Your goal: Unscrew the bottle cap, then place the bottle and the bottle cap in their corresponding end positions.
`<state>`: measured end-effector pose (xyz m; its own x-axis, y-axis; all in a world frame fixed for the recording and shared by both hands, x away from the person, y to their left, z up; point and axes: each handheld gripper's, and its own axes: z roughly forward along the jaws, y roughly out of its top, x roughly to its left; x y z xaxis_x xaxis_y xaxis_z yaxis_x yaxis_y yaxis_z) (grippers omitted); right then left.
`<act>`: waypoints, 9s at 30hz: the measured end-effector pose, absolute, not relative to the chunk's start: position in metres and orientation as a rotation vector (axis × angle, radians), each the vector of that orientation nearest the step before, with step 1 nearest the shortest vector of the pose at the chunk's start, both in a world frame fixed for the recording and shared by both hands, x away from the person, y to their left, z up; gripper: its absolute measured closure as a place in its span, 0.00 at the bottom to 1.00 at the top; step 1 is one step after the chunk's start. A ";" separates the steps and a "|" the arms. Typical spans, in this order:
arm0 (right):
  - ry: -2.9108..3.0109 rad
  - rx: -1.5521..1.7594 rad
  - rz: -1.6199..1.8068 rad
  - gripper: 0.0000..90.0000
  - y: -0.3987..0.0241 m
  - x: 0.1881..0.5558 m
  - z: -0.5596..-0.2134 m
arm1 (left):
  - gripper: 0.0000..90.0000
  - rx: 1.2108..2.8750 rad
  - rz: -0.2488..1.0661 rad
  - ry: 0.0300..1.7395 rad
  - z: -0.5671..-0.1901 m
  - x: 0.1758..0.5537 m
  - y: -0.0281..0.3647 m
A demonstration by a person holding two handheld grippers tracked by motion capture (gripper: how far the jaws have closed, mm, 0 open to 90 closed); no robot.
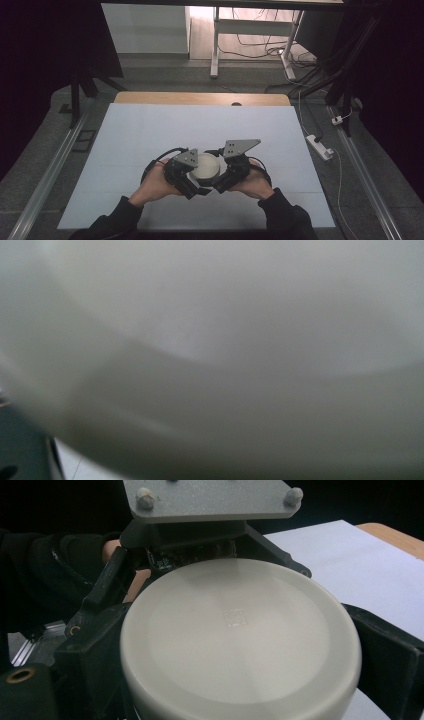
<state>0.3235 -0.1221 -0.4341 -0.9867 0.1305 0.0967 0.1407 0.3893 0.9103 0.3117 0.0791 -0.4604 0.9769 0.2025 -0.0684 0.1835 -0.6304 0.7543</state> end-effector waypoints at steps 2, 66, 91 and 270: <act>-2.643 -0.282 -1.705 0.07 -0.121 0.322 -0.434 | 0.08 2.266 0.055 0.303 -0.461 0.312 0.079; -2.790 -0.626 -1.782 0.08 -0.109 0.308 -0.427 | 0.08 2.264 0.150 0.491 -0.457 0.312 0.077; -2.762 -0.565 -1.708 0.01 -0.116 0.314 -0.420 | 0.08 2.257 0.127 0.479 -0.455 0.313 0.079; -2.857 -0.471 -1.600 0.09 -0.120 0.296 -0.495 | 0.08 2.113 0.267 0.588 -0.489 0.408 0.084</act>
<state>0.2962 -0.1199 -0.4949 -0.9458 0.3246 -0.0063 0.1642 0.4950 0.8532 0.4083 0.0840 -0.4886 0.8639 0.5029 -0.0294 0.3091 -0.4831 0.8192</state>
